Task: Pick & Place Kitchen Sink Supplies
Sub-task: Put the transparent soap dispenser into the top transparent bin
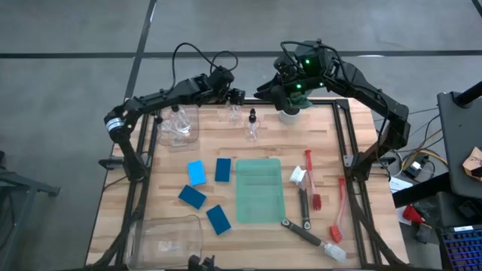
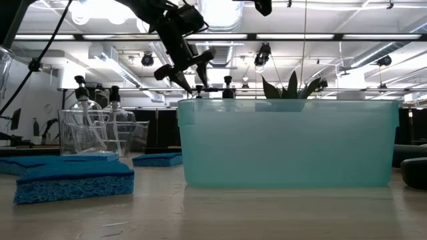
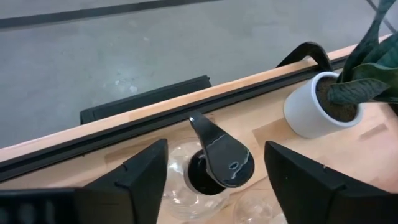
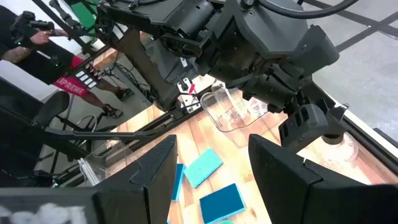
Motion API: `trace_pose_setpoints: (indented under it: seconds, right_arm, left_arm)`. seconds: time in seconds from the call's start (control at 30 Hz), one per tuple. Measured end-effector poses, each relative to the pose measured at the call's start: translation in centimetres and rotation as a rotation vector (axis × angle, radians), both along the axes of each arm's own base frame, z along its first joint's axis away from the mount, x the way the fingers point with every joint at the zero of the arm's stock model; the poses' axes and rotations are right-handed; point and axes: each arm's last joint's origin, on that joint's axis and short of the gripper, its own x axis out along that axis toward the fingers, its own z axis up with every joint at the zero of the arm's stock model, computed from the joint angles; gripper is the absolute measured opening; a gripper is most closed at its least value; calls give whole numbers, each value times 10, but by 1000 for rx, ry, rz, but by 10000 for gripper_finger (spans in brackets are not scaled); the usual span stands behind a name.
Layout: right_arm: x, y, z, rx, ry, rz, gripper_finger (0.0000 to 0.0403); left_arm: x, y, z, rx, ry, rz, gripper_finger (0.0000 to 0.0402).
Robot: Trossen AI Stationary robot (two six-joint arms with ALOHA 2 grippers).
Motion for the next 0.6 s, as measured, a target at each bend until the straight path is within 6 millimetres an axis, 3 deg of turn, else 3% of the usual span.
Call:
trace_pose_setpoints:
  seconds: [0.6]
  right_arm:
    - [0, 0, 0, -1, -1, -1, 194]
  left_arm:
    - [-1, 0, -2, 3, 20, -29, 86]
